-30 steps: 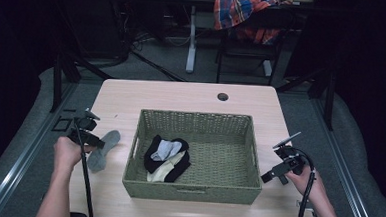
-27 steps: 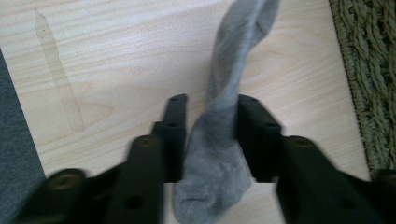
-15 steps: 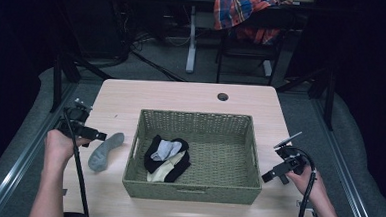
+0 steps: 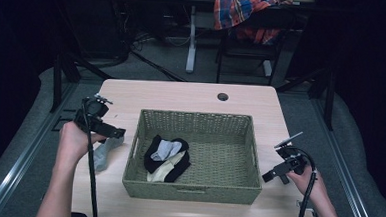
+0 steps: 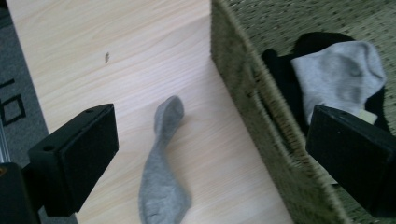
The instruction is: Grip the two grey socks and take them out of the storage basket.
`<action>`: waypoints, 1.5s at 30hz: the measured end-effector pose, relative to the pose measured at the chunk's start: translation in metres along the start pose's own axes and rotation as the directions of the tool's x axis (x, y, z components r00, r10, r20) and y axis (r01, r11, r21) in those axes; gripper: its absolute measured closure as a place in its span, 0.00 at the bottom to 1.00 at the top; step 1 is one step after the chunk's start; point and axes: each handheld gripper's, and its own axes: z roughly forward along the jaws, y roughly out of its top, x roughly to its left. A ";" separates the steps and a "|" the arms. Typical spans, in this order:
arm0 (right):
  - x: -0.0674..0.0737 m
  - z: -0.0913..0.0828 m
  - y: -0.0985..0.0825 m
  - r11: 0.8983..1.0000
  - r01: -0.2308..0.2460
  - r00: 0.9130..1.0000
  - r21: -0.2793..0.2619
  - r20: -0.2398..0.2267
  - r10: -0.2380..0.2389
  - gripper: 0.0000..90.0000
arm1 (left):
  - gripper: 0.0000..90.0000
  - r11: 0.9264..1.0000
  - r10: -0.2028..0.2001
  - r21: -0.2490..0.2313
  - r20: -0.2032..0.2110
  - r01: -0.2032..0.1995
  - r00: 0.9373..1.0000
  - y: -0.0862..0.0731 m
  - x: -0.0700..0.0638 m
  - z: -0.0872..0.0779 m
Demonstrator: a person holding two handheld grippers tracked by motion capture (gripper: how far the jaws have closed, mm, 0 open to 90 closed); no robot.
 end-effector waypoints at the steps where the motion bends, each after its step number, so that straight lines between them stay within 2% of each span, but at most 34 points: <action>1: 0.000 0.000 0.000 1.000 -0.001 1.000 0.000 0.000 0.001 0.05 | 0.02 1.000 0.007 -0.002 0.006 -0.007 1.000 0.002 -0.004 0.000; 10: 0.000 0.001 0.000 1.000 -0.001 1.000 -0.003 0.003 0.001 0.05 | 0.00 0.998 0.068 0.012 0.041 -0.068 0.997 0.014 -0.030 0.007; 18: 0.000 0.000 0.000 1.000 -0.001 1.000 -0.002 -0.001 0.001 0.05 | 0.00 0.991 0.133 0.021 0.066 -0.135 0.989 0.025 -0.055 0.016; 22: 0.001 0.000 0.000 1.000 0.000 1.000 -0.004 0.007 0.001 0.05 | 0.00 0.983 0.176 0.035 0.089 -0.179 0.980 0.032 -0.072 0.026; 29: 0.002 -0.001 -0.001 1.000 0.002 1.000 -0.006 0.001 -0.002 0.05 | 0.00 0.966 0.236 0.082 0.118 -0.246 0.965 0.044 -0.098 0.047; 34: 0.002 -0.001 -0.001 1.000 0.003 1.000 -0.004 0.004 -0.003 0.05 | 0.00 0.953 0.260 0.122 0.140 -0.278 0.955 0.050 -0.113 0.065; 37: 0.001 0.000 0.000 1.000 0.004 1.000 -0.001 0.004 -0.004 0.05 | 0.01 0.946 0.268 0.141 0.174 -0.293 0.948 0.051 -0.120 0.077; 40: 0.001 0.000 0.000 1.000 0.005 1.000 0.003 0.005 -0.005 0.05 | 0.05 0.935 0.278 0.175 0.176 -0.308 0.944 0.051 -0.126 0.089; 42: 0.001 0.000 -0.001 1.000 0.005 1.000 -0.004 0.004 -0.005 0.05 | 0.13 0.932 0.279 0.188 0.177 -0.311 0.944 0.051 -0.126 0.094; 43: 0.002 0.003 -0.002 0.998 -0.028 1.000 -0.048 -0.006 0.028 0.05 | 0.18 0.932 0.277 0.191 0.178 -0.310 0.944 0.050 -0.126 0.097; 45: 0.000 -0.001 0.000 1.000 0.011 1.000 0.010 0.007 -0.011 0.05 | 0.21 0.926 0.279 0.207 0.182 -0.315 0.943 0.049 -0.126 0.103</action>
